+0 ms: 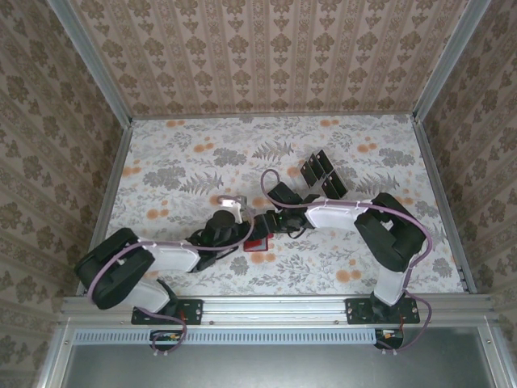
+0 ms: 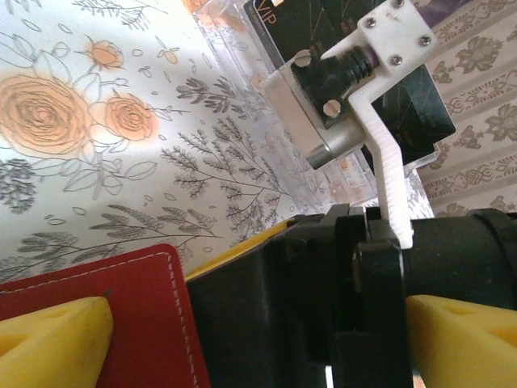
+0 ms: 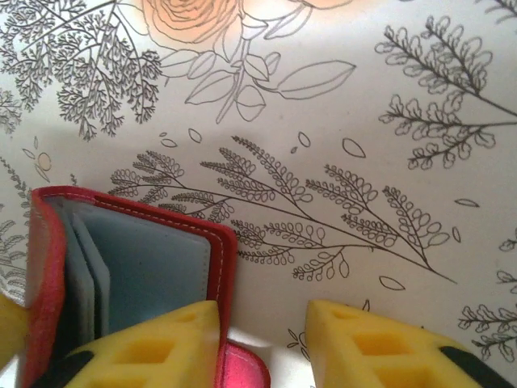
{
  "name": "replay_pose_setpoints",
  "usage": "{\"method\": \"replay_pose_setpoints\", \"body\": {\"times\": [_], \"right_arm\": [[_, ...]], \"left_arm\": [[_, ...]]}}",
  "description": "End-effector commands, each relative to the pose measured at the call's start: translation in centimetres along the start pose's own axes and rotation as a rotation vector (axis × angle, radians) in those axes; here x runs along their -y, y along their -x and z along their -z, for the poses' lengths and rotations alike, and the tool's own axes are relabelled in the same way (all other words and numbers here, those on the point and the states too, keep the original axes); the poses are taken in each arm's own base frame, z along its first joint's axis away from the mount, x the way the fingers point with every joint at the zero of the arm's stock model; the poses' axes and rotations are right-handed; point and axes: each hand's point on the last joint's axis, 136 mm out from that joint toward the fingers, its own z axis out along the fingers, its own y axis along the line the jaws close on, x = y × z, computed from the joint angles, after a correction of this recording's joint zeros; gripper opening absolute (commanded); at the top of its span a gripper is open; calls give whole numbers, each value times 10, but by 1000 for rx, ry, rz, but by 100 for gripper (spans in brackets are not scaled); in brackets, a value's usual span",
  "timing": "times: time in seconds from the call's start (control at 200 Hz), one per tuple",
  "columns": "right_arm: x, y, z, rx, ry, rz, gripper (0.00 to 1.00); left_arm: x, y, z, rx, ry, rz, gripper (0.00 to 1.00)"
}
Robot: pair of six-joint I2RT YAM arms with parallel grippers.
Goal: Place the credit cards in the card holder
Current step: Close the card holder at the center of the table.
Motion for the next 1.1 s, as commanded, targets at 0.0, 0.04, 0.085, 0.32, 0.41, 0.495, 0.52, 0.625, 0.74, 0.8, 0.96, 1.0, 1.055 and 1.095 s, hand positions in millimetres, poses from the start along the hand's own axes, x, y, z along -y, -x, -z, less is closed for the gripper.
{"method": "replay_pose_setpoints", "body": {"times": [0.0, 0.04, 0.085, 0.32, 0.41, 0.495, 0.52, 0.625, 0.74, 0.8, 0.96, 1.0, 1.055, 1.095], "right_arm": [[6, -14, 1, -43, 3, 2, 41], [8, -11, 5, -34, 0, -2, 43], [10, -9, 10, -23, -6, -6, 44], [25, -4, 34, 21, -30, -37, 48], [30, -4, 43, 38, -36, -47, 50], [35, -4, 50, 49, -48, -54, 50], [36, -4, 51, 52, -52, -57, 50], [40, -4, 55, 59, -61, -64, 50], [41, -5, 53, 54, -67, -68, 50], [41, -4, 52, 50, -67, -68, 50], [42, -4, 54, 54, -76, -77, 49], [44, -4, 59, 62, -88, -81, 49], [48, -3, 66, 76, -105, -84, 49], [49, -3, 71, 88, -101, -87, 49]], "left_arm": [[-1, -3, -4, 36, -24, 34, 100], [-3, -6, -6, 35, -21, 40, 100], [-5, -8, -8, 40, -20, 43, 100], [-20, -14, -11, 74, -6, 74, 99], [-19, -14, -11, 76, -8, 63, 99], [-15, -8, -9, 83, -7, 42, 99], [-15, -7, -8, 83, 0, 36, 99], [-5, 8, -4, 93, 14, -13, 100], [7, 27, 5, 95, 47, -75, 100], [9, 35, 12, 88, 75, -105, 100], [0, 51, 37, 86, 175, -156, 100], [-6, 53, 45, 77, 212, -160, 100], [-14, 53, 54, 61, 258, -174, 100], [-20, 53, 60, 47, 293, -188, 100]]}}
